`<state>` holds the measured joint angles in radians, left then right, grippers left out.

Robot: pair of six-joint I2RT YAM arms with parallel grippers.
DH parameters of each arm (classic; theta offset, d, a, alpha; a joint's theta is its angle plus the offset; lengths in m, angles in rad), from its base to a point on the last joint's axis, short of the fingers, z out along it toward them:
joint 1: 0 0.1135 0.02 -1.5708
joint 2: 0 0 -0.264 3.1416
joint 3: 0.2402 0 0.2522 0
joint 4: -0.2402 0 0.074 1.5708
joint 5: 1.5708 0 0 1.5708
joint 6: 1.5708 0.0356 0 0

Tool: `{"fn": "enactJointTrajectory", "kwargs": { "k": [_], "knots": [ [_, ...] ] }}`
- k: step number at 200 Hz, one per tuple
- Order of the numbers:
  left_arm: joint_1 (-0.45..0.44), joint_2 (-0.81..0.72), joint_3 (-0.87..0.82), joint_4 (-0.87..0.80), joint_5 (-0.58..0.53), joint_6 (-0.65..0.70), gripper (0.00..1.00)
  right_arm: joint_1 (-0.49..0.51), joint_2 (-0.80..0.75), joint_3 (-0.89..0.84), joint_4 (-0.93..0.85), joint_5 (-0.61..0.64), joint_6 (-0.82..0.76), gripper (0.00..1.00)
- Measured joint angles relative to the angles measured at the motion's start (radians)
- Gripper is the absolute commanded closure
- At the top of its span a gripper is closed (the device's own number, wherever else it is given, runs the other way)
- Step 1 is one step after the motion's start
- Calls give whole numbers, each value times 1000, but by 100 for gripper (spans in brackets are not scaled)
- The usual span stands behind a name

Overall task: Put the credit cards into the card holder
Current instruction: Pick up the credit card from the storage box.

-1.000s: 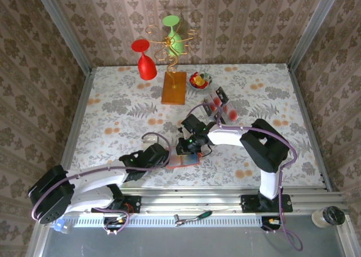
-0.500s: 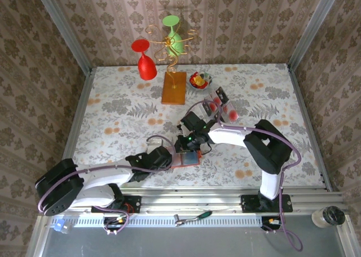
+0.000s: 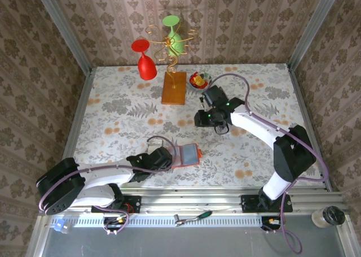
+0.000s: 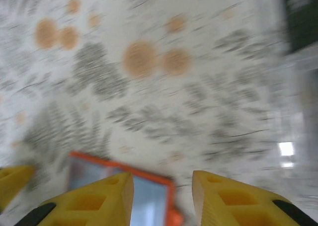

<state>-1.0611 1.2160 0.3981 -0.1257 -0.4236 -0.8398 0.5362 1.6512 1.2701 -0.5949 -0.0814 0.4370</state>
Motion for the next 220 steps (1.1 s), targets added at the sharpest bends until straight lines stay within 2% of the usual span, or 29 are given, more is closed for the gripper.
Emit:
{"fn": "enactJointTrajectory", "kwargs": {
  "k": [40,81,186,220],
  "knots": [
    [0,0,0,0,-1,-3,22,-28,29,86,-145,235,-126,62],
    [0,1,0,-1,-8,-3,22,-43,120,144,-203,357,-200,65],
    [0,-28,0,-16,-23,-6,22,-89,232,183,-225,385,-236,71],
    [0,-28,0,-16,-23,-6,22,-89,234,184,-225,364,-237,81]
  ]
}}
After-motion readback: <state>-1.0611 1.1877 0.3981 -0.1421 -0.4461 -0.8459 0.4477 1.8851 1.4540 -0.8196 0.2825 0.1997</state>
